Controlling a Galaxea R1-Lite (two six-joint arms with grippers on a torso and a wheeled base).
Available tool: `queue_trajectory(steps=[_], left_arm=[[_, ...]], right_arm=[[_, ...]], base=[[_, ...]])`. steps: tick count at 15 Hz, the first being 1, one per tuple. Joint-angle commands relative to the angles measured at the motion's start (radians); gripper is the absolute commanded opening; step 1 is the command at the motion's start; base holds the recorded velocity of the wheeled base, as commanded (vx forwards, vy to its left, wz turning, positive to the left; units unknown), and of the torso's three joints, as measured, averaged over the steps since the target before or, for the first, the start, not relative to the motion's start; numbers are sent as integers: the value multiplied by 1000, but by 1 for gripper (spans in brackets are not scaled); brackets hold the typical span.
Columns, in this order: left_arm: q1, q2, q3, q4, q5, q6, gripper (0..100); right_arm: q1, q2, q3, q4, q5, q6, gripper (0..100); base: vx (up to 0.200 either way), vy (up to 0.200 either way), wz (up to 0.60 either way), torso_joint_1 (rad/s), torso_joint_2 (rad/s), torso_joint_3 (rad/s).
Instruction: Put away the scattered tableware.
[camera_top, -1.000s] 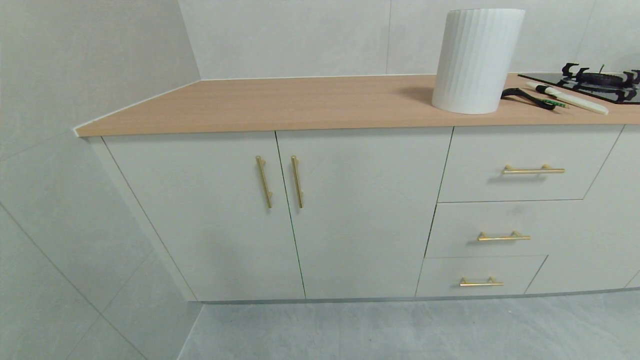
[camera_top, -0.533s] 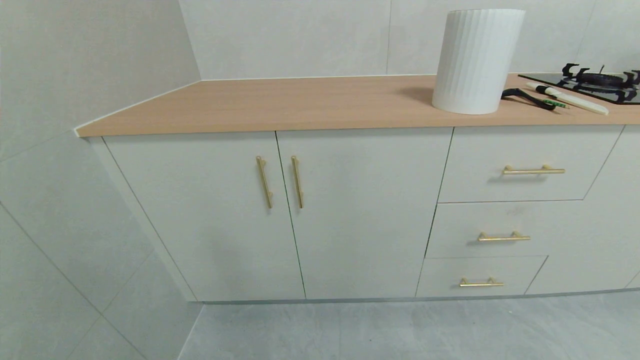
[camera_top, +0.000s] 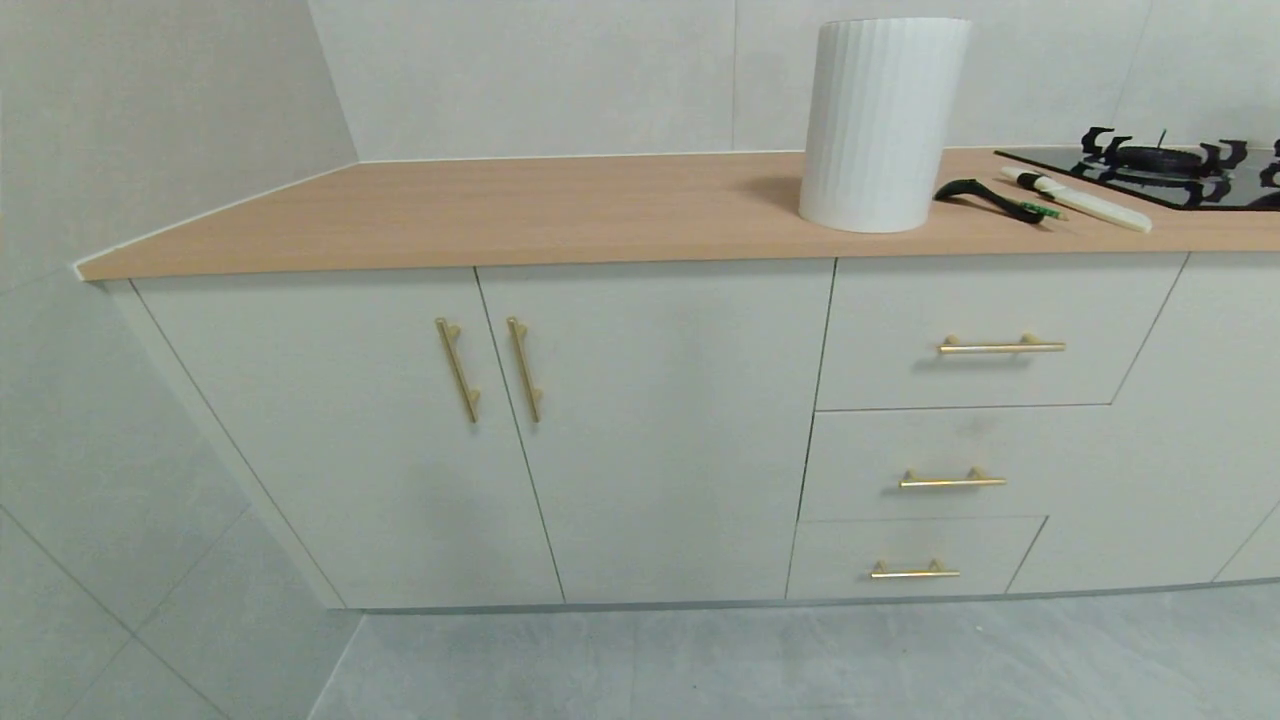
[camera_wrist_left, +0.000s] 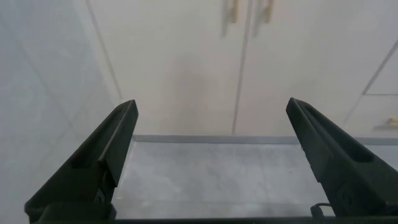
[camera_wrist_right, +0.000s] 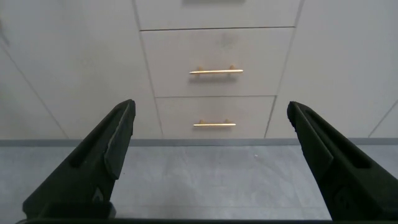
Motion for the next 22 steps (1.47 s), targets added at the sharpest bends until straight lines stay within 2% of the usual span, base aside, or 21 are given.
queue_trajectory(steps=[1,8,19,22], left_arm=[[0,1,0,0,1,0,100],[0,1,0,0,1,0,100],[0,1,0,0,1,0,100],[0,1,0,0,1,0,100]], right_arm=[[1,2,0,-1,1,1,100],[1,2,0,-1,1,1,100],[1,2,0,-1,1,1,100],[1,2,0,-1,1,1,100]], base=[[0,-200,0,2,2,-7],[0,-200,0,4,0,0],[0,0,0,0,0,0],[200,0,0,-1,-2,5]])
